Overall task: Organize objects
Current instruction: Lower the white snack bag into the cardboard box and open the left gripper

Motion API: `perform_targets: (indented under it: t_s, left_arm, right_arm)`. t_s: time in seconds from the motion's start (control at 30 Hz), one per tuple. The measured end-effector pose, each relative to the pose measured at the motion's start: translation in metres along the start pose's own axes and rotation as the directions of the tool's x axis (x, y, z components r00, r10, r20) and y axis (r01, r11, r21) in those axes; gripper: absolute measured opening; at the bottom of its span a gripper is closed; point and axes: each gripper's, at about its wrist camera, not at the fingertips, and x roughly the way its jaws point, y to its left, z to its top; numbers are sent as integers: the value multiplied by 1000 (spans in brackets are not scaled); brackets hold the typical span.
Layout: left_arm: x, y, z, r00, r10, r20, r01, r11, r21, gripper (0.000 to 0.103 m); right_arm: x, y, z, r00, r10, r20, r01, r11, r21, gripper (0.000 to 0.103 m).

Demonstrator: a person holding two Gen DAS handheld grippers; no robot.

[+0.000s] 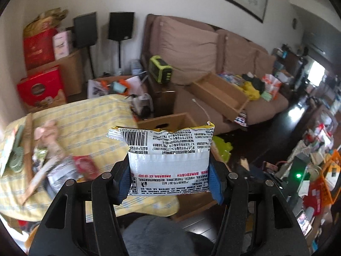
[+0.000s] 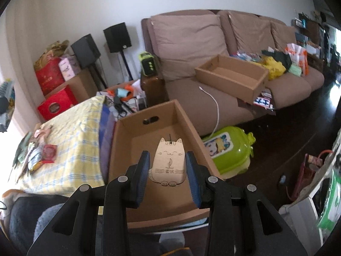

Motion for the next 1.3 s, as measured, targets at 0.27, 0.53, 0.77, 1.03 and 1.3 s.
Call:
perform_targets:
  t_s: [0.27,0.53,0.77,1.03,1.3]
  left_arm:
    - [64,-34,-12,999,13,-31,-12,999,31,57]
    - [124,-45,-52,987,49,-150,-43,998,42,57]
    - [150,-59,-70,986,58,-157,-48,996,71,57]
    - [179,-57,-94,972,61,-228,-47,996,70,57]
    - [191,-41,-95,972,20,-234,-18,1000,11,57]
  right_arm:
    - [25,-29,-5,998,-38,-44,40,998,42,34]
    - [31,-37,-17,994,-50,-93,61,990,128,34]
    - [45,-41,-17,993,-49,-108,62,991,123,34]
    - [51,-45,-22,990,-51,-130,66,991,113,34]
    - [69,-38,-31,982,-26,-187,40,997,70,34]
